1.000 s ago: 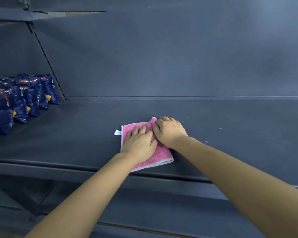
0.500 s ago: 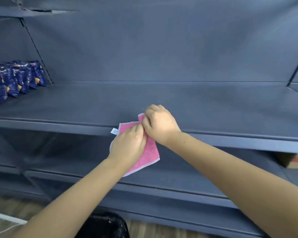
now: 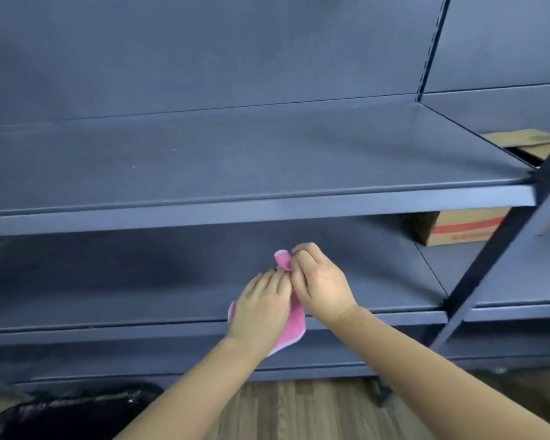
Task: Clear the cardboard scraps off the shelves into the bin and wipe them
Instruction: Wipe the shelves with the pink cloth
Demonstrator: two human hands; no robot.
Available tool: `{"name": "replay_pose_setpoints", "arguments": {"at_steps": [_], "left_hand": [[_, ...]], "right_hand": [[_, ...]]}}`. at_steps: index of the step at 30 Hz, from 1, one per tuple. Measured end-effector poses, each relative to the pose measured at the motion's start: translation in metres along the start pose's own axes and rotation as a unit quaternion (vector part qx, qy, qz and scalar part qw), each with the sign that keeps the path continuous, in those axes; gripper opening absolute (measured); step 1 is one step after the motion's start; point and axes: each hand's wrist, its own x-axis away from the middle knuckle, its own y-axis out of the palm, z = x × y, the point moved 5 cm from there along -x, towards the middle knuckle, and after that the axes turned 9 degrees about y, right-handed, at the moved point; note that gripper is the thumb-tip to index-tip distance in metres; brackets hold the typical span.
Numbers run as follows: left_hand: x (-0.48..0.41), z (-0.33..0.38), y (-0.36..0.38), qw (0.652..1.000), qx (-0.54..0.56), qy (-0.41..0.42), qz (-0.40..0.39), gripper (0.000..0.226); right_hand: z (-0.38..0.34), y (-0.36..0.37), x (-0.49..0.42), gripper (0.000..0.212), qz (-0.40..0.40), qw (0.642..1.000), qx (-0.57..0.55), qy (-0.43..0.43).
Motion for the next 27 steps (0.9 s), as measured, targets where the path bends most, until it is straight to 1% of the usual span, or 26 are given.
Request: {"name": "replay_pose_setpoints", "arguments": {"at_steps": [1, 2, 4, 5, 7, 10, 11, 13, 14, 15, 16, 17, 18, 19, 21, 22, 23, 24, 25, 27], "left_hand": [[-0.009, 0.003, 0.017, 1.0, 0.02, -0.003, -0.007, 0.023], [-0.019, 0.005, 0.033, 0.999, 0.034, -0.002, -0.008, 0.023], [-0.038, 0.008, 0.065, 0.999, 0.046, 0.01, 0.0, 0.021], [-0.046, 0.008, 0.08, 0.999, 0.048, 0.014, -0.001, 0.024], [-0.061, 0.009, 0.106, 0.998, 0.059, 0.014, -0.022, 0.04], [-0.079, 0.014, 0.136, 0.996, 0.079, 0.004, -0.045, 0.057], [-0.082, 0.018, 0.141, 0.995, 0.082, 0.006, -0.051, 0.058], [-0.087, 0.024, 0.159, 0.995, 0.08, 0.004, -0.061, 0.053], [-0.088, 0.029, 0.171, 0.991, 0.097, 0.013, -0.094, 0.054], [-0.088, 0.033, 0.184, 0.984, 0.124, 0.015, -0.125, 0.061], [-0.086, 0.038, 0.191, 0.977, 0.151, 0.008, -0.149, 0.074], [-0.086, 0.041, 0.196, 0.975, 0.162, 0.005, -0.152, 0.084], [-0.087, 0.043, 0.196, 0.974, 0.178, 0.0, -0.142, 0.087], [-0.088, 0.041, 0.199, 0.971, 0.19, -0.011, -0.142, 0.085], [-0.09, 0.028, 0.201, 0.967, 0.2, -0.057, -0.15, 0.074], [-0.091, 0.018, 0.202, 0.964, 0.201, -0.088, -0.151, 0.067], [-0.091, 0.007, 0.204, 0.962, 0.193, -0.116, -0.151, 0.061], [-0.091, -0.001, 0.207, 0.961, 0.179, -0.136, -0.159, 0.059], [-0.089, -0.005, 0.211, 0.961, 0.161, -0.146, -0.171, 0.059], [-0.087, -0.007, 0.218, 0.961, 0.135, -0.155, -0.183, 0.059]], "right_hand": [[0.018, 0.006, 0.0, 0.051, -0.009, 0.999, -0.011, 0.052], [0.034, 0.012, -0.001, 0.051, -0.021, 0.995, -0.015, 0.097], [0.065, 0.024, -0.007, 0.034, -0.033, 0.984, -0.025, 0.174], [0.079, 0.03, -0.01, 0.028, -0.034, 0.977, -0.027, 0.208], [0.105, 0.041, -0.017, 0.025, -0.028, 0.963, -0.033, 0.266], [0.139, 0.056, -0.022, 0.03, -0.022, 0.94, -0.051, 0.336], [0.15, 0.061, -0.022, 0.032, -0.03, 0.932, -0.062, 0.357], [0.172, 0.072, -0.019, 0.032, -0.053, 0.918, -0.079, 0.386], [0.183, 0.076, -0.017, 0.027, -0.065, 0.915, -0.074, 0.392], [0.193, 0.08, -0.014, 0.018, -0.074, 0.912, -0.068, 0.399], [0.201, 0.081, -0.011, 0.008, -0.076, 0.91, -0.06, 0.402], [0.208, 0.08, -0.01, 0.006, -0.071, 0.912, -0.059, 0.399], [0.213, 0.078, -0.009, 0.013, -0.058, 0.916, -0.059, 0.393], [0.219, 0.074, -0.01, 0.019, -0.05, 0.919, -0.058, 0.388], [0.229, 0.063, -0.017, 0.029, -0.048, 0.928, -0.016, 0.369], [0.235, 0.058, -0.022, 0.035, -0.06, 0.932, 0.033, 0.356], [0.239, 0.053, -0.027, 0.043, -0.076, 0.931, 0.105, 0.341], [0.241, 0.049, -0.03, 0.051, -0.089, 0.925, 0.187, 0.318], [0.241, 0.049, -0.031, 0.058, -0.095, 0.921, 0.242, 0.291], [0.233, 0.065, -0.026, 0.063, -0.119, 0.929, 0.269, 0.226]]}}
